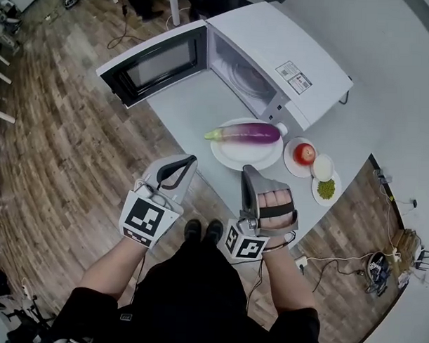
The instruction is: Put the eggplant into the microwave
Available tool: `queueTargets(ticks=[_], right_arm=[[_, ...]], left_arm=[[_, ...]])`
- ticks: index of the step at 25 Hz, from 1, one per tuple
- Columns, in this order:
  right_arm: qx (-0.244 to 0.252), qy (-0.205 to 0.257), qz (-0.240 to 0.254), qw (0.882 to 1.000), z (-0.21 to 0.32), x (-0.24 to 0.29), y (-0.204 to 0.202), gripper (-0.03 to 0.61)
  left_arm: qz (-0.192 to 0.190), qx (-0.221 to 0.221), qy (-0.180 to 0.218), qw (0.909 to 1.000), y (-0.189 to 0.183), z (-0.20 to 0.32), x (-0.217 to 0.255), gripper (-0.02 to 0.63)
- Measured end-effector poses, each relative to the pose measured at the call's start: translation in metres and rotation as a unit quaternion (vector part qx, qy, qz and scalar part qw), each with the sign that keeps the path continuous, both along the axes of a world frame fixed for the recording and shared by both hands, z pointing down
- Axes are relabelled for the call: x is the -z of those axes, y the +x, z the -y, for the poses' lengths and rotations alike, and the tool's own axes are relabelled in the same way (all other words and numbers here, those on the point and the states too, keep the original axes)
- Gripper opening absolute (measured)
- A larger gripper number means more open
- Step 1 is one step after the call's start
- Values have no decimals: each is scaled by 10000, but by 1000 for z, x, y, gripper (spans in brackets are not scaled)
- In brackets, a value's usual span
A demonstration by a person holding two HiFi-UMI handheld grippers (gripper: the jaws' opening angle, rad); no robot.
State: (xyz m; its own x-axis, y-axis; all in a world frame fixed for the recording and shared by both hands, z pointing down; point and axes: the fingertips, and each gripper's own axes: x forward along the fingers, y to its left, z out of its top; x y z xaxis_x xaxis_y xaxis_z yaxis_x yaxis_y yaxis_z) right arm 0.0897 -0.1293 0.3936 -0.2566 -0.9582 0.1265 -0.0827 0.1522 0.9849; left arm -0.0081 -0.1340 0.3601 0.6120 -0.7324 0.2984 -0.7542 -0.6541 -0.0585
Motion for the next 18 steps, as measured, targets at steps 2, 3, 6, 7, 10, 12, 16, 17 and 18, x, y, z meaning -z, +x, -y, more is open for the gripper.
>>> queueTargets(ticks=[2,3,6,7,10,12,16,17,18], right_arm=[[81,11,40,10000,-2,13,0,26],[123,9,51,9999,-4,18,0,26],[266,27,104,9996,-8,35,1,26],[304,42,130,9994,-9,40,2,26],[398,94,190,9990,-11,54,6,26],[469,127,197,9986,-12,61,8,26],[544,143,230,9982,-11,69,6,26],[557,149,239,9981,-11,71,4,26],[572,162,239,9979,-11,72,2,26]], left_arm=[[-23,39,-8,10000,2,-8,12,8],[-20,40,-24,10000,4,-12,17,9],[-11,88,-28,10000,8,-22,33,8],[-9,124,-19,9999,8,-24,37,9],[-70,241,70,9997,11,-28,54,9],[-103,314,164,9993,11,-30,64,8],[-114,341,215,9991,12,-32,72,8],[-119,340,220,9991,11,-31,73,9],[-127,342,235,9991,10,-30,75,9]])
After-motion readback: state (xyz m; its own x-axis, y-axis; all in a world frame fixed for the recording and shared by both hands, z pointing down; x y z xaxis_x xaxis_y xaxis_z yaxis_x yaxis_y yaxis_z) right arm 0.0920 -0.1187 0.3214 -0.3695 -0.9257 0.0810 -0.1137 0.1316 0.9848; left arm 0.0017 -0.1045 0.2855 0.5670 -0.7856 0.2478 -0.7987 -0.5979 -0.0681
